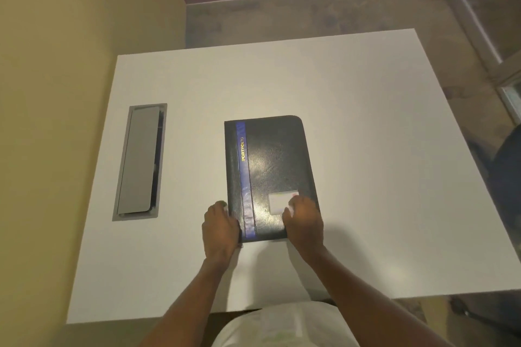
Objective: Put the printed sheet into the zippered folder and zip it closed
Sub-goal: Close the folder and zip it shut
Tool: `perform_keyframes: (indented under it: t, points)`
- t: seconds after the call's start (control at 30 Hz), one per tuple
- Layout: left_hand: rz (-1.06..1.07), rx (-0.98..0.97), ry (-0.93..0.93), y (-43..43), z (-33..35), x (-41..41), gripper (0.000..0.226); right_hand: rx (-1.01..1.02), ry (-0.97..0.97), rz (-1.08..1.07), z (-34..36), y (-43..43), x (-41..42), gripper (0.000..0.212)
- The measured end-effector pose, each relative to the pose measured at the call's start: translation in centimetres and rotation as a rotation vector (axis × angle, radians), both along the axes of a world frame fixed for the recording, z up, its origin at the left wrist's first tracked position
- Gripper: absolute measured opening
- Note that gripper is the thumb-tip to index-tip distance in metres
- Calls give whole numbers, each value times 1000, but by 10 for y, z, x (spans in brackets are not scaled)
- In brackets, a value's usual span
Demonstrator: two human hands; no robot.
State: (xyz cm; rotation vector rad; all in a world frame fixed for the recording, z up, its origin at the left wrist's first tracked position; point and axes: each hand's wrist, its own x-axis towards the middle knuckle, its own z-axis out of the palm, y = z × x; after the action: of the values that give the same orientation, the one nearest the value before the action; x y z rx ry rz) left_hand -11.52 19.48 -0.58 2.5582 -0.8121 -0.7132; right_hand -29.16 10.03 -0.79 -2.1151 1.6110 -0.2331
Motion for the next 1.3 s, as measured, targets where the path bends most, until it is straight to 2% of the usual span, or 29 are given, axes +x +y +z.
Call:
perform_keyframes:
  t: [0.03,0.1,0.17,0.33,0.43,0.67,0.77,0.9,1.07,1.3]
  points:
    - [19,26,26,12,-3,3,23,87,-55,-26,-2,11,2,5]
    - [15,68,91,33,-8,6,18,344,-57,-24,-6,31,8,17]
    - [-28,113,109,49,-11,6,9,558,-26,21,-8,50,14,21]
    - [-98,192,73,68,-12,-4,10,697,-170,-31,-16,89,34,18]
    - [-140,212,34,74,-15,-9,18,678,-149,5,-22,103,43,38]
    - [-104,195,-11,75,-20,-11,25,394,-53,53,-36,126,47,26]
    - [-120,172,-17,77,-17,-11,29,351,-57,33,-36,126,51,16]
    - [-109,99,29,77,-13,-12,31,354,-76,26,-35,125,56,22]
    - [-137,24,35,80,-7,-12,27,356,30,126,-34,128,57,34]
    - [-397,237,-224,83,-8,-16,36,350,105,-27,-28,125,52,32]
